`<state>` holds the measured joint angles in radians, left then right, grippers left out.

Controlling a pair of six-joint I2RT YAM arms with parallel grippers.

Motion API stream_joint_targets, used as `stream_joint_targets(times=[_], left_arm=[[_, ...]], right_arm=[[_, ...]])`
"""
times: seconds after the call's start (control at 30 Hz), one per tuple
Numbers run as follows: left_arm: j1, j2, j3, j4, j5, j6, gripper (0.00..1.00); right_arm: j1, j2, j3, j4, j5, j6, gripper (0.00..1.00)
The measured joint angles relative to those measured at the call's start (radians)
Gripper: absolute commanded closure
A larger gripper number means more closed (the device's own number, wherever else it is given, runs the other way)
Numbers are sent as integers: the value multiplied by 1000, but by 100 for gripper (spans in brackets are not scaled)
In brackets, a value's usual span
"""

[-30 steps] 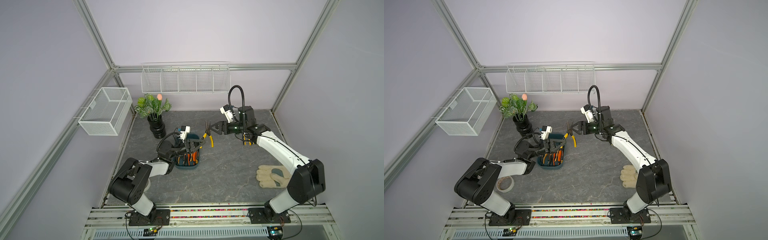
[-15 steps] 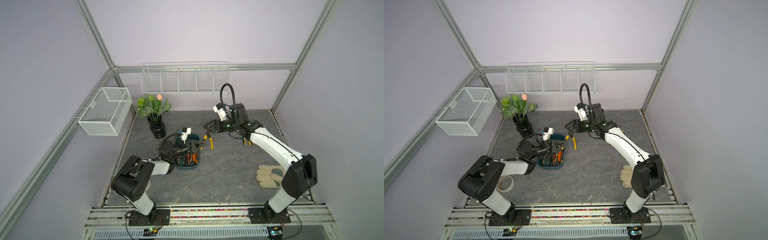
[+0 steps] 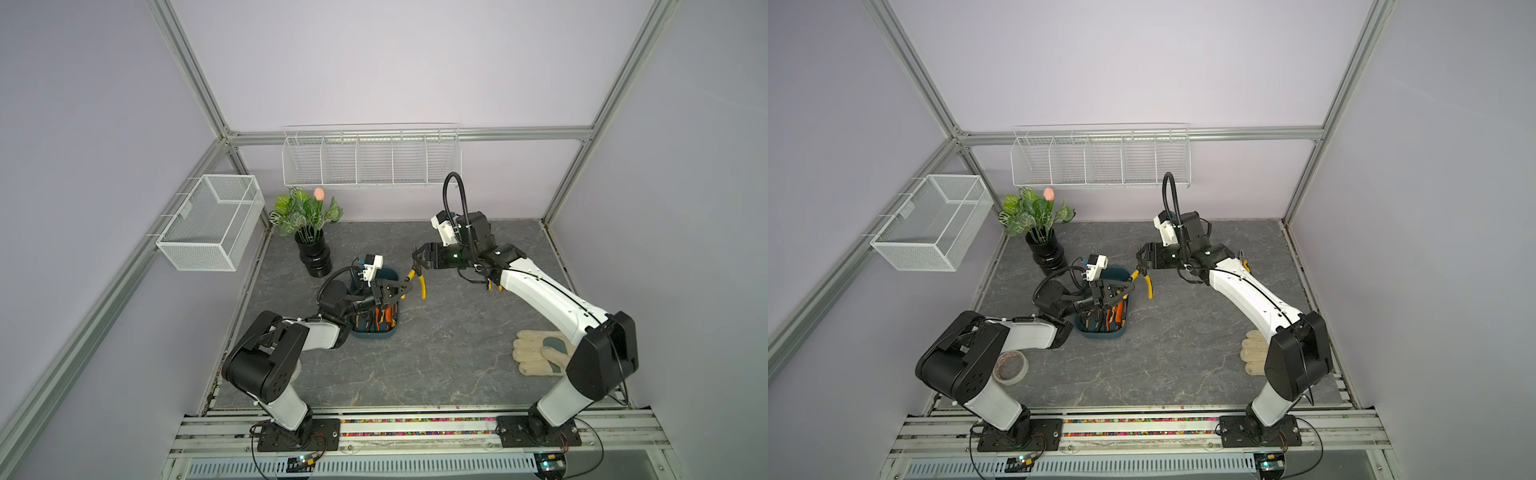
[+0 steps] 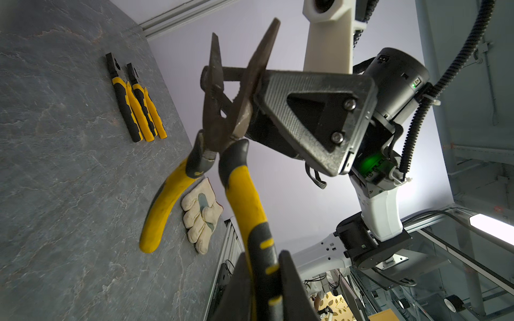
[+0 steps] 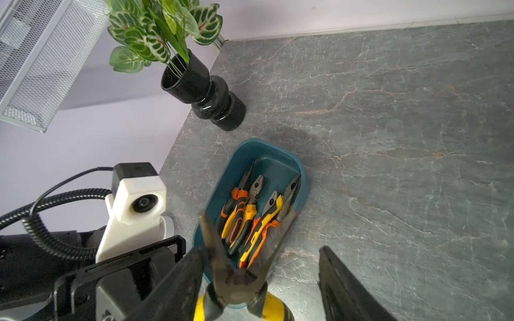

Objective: Take the pliers out of the storage box
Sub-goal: Pick up the pliers from the storage box.

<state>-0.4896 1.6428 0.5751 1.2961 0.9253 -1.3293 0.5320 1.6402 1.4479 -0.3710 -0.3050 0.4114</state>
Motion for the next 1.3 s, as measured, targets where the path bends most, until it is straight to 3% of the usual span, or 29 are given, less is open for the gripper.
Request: stream_joint_targets(times=[0.27,0.67,0.97,1.2,1.3], left_arm=[[0,-6,1,-7,14,6,100],[0,-10,4,-32,17,16,100],[0,-17,4,-32,18,30,100],[-7,-17,4,-32,33,58,100],[-7,-17,4,-31,35,60,100]], right_arm=[[0,0,-2,18,-25,29,37],[-1,47,0,76,-78,87,63],[-4,47,0,81,-77,106,72],[-4,46,2,92,-93,160,91],[-4,46,2,92,-97,169,92]])
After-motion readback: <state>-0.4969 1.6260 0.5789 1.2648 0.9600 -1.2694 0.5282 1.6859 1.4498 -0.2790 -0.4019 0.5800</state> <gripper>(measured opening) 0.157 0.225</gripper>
